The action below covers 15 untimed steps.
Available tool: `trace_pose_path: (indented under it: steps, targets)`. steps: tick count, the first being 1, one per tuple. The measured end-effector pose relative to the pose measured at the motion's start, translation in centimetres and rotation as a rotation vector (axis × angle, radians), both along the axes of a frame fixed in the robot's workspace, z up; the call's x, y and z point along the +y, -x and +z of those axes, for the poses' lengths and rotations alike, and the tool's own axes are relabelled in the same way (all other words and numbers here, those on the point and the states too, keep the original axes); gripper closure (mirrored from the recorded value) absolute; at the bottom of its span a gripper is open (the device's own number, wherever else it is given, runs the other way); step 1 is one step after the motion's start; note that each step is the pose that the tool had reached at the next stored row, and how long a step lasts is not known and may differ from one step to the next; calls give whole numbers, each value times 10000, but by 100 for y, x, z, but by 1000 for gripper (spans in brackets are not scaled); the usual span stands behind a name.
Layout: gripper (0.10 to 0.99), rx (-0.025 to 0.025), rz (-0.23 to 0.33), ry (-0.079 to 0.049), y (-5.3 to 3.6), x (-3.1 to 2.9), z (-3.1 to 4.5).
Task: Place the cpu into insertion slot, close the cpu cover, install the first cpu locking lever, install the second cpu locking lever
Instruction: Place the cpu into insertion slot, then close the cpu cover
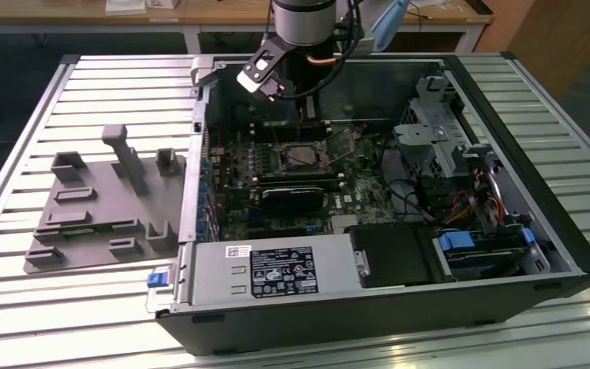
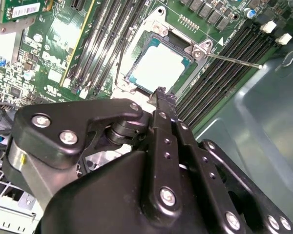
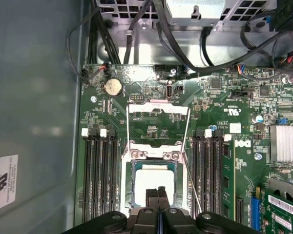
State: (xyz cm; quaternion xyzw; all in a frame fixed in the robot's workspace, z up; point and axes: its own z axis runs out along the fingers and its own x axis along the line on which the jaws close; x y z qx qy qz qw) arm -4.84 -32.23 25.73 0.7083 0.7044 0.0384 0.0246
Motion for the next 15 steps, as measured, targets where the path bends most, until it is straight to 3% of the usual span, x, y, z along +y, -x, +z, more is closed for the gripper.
trace_pose_path:
  steps: [15]
  targets:
    - [984, 1, 0, 5, 0, 0, 4]
